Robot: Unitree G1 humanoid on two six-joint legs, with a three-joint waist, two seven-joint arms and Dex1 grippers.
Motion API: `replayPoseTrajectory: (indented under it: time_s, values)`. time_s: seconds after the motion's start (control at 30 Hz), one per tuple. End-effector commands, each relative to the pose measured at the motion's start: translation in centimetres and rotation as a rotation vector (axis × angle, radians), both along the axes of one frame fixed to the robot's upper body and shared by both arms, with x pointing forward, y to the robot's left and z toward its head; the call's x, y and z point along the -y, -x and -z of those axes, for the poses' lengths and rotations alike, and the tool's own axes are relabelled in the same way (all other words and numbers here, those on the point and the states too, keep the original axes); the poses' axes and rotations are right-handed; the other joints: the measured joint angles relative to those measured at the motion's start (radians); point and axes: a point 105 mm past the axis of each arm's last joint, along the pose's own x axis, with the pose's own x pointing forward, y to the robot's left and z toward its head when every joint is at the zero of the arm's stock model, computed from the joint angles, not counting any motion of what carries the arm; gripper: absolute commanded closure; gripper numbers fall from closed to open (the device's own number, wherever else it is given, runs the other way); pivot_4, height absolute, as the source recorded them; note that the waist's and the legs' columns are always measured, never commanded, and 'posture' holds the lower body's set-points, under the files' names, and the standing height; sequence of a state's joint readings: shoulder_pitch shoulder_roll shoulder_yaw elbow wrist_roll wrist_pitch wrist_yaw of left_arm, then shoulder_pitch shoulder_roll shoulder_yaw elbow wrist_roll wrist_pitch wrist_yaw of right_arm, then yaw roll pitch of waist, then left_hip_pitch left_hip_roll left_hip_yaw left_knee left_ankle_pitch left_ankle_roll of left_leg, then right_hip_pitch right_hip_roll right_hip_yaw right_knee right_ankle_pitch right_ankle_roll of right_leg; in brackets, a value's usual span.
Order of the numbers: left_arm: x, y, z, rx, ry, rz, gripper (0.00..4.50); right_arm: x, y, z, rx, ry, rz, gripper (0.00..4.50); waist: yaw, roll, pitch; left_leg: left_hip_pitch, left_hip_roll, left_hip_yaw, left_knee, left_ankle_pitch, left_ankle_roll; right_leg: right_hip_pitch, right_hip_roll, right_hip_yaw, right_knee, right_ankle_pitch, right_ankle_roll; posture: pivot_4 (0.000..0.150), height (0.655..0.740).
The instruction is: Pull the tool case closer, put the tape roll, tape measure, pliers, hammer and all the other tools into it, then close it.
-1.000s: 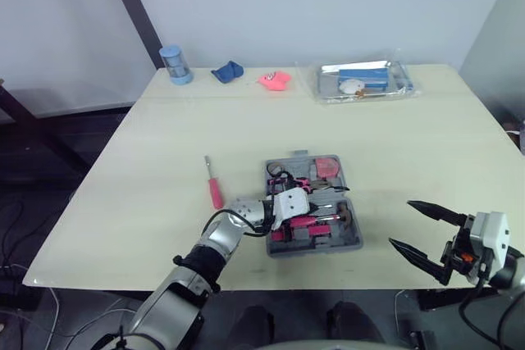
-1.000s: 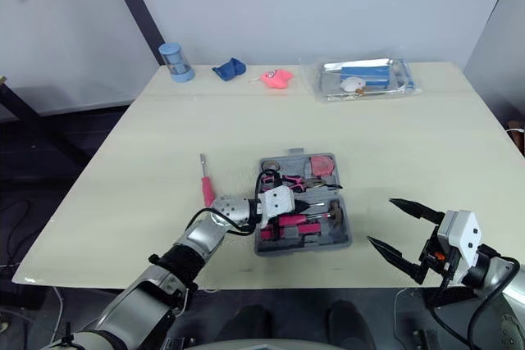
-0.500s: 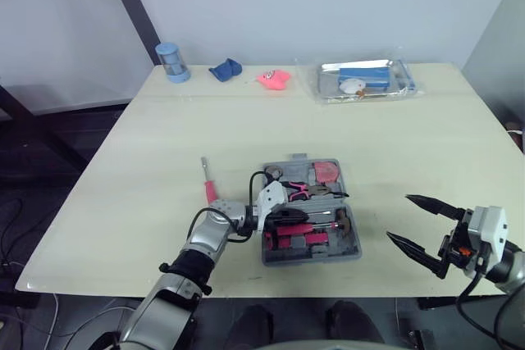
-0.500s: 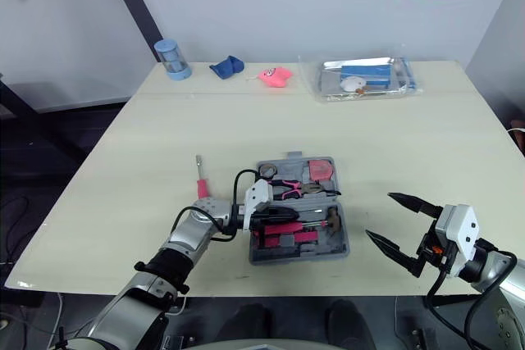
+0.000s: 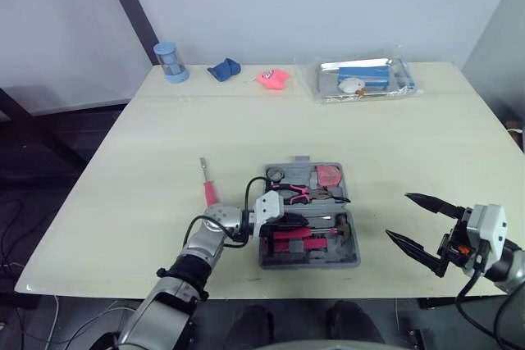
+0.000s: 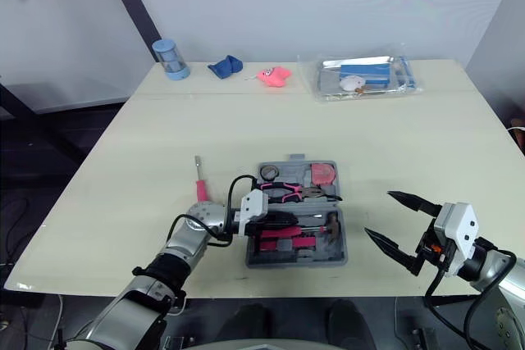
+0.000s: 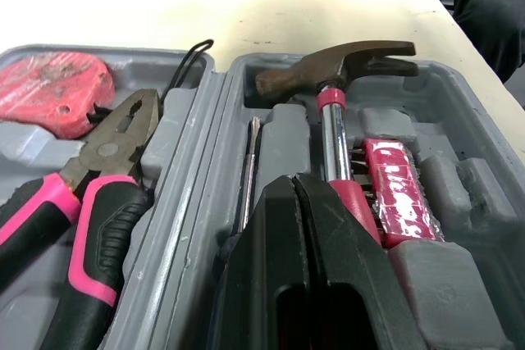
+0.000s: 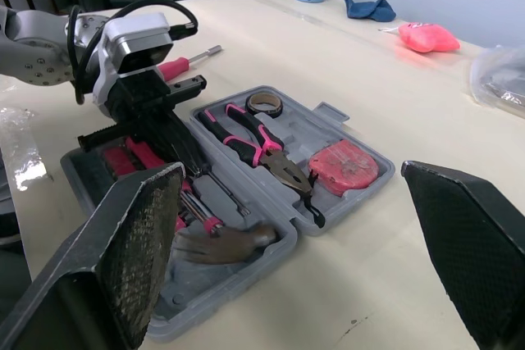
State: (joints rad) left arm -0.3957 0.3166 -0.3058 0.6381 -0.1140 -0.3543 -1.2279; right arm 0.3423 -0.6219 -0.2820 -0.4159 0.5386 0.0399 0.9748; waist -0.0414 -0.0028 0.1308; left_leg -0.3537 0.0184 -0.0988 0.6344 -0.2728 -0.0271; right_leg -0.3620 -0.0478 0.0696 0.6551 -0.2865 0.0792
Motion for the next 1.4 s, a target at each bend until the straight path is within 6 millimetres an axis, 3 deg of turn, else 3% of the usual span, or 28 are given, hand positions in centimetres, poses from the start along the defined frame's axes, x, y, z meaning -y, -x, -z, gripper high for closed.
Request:
replayPoseTrajectory:
  time_s: [0.03,0.43,0.6,0.7,0.83,0.93,1.1,1.27,1.4]
  values:
    - [-1.1,2.9,3.8,-0.159,-0.073,0.038,4.43,-0.4,0.1,-1.0,0.038,0.01,-0.025,0.0,0.0,0.0,0.0,0.0,0.0,0.0,0.0,0.0,0.0,0.0,0.0,0.0,0.0,0.0,0.0,0.15,0.74]
    - [-2.5,3.6,5.6,-0.154,-0.232,0.098,4.43,-0.5,0.2,-1.0,0.032,0.011,-0.037,0.0,0.0,0.001,0.001,0.0,0.0,0.0,0.0,0.0,0.001,0.0,0.0,0.0,0.0,0.0,0.0,0.15,0.74]
    - [-2.7,2.9,4.5,-0.143,-0.19,0.084,4.43,-0.5,0.2,-1.0,0.032,0.007,-0.036,0.0,0.0,0.001,0.001,0.001,0.0,0.0,0.0,0.0,0.001,0.001,0.0,0.0,0.0,-0.002,0.003,0.15,0.74]
    - [-2.7,2.3,2.4,-0.125,-0.114,0.091,4.43,-0.2,0.0,-1.1,0.031,-0.005,-0.026,0.0,-0.002,0.0,0.003,0.001,0.0,0.0,0.0,0.0,0.001,0.001,0.0,0.0,0.001,-0.002,0.003,0.15,0.74]
    - [-2.9,0.8,-2.7,-0.076,0.029,0.064,4.43,0.3,-0.2,-1.2,0.03,-0.027,-0.009,0.0,-0.009,-0.002,0.015,0.001,0.001,0.0,0.0,0.0,0.001,-0.001,0.001,0.0,0.003,-0.002,0.001,0.15,0.74]
    - [-3.7,-0.1,-6.0,-0.054,0.101,0.004,4.43,0.6,-0.3,-1.1,0.025,-0.052,0.001,0.0,0.001,-0.004,0.024,-0.008,0.001,-0.001,0.002,0.0,0.001,-0.009,0.001,-0.001,0.004,0.0,-0.002,0.15,0.74]
    - [-6.5,-0.6,-9.1,-0.044,0.154,-0.151,4.43,1.6,-0.6,-0.3,0.004,-0.076,0.036,0.0,0.011,-0.004,0.03,-0.017,0.0,-0.004,0.006,0.0,0.0,-0.015,0.0,-0.004,0.006,0.0,-0.002,0.15,0.74]
    - [-10.9,-0.7,-10.1,-0.06,0.176,-0.404,4.43,3.5,-1.1,1.2,-0.029,-0.083,0.132,0.0,0.002,-0.002,0.036,-0.016,0.001,-0.004,0.004,0.0,0.0,-0.015,-0.001,-0.004,0.006,0.0,-0.002,0.15,0.74]
    - [-14.9,0.4,-9.9,-0.075,0.194,-0.583,3.49,5.0,-0.7,3.0,-0.077,-0.054,0.183,0.0,0.002,-0.002,0.039,-0.016,0.001,-0.003,0.004,0.0,0.0,-0.015,-0.001,-0.003,0.006,0.0,-0.002,0.15,0.74]
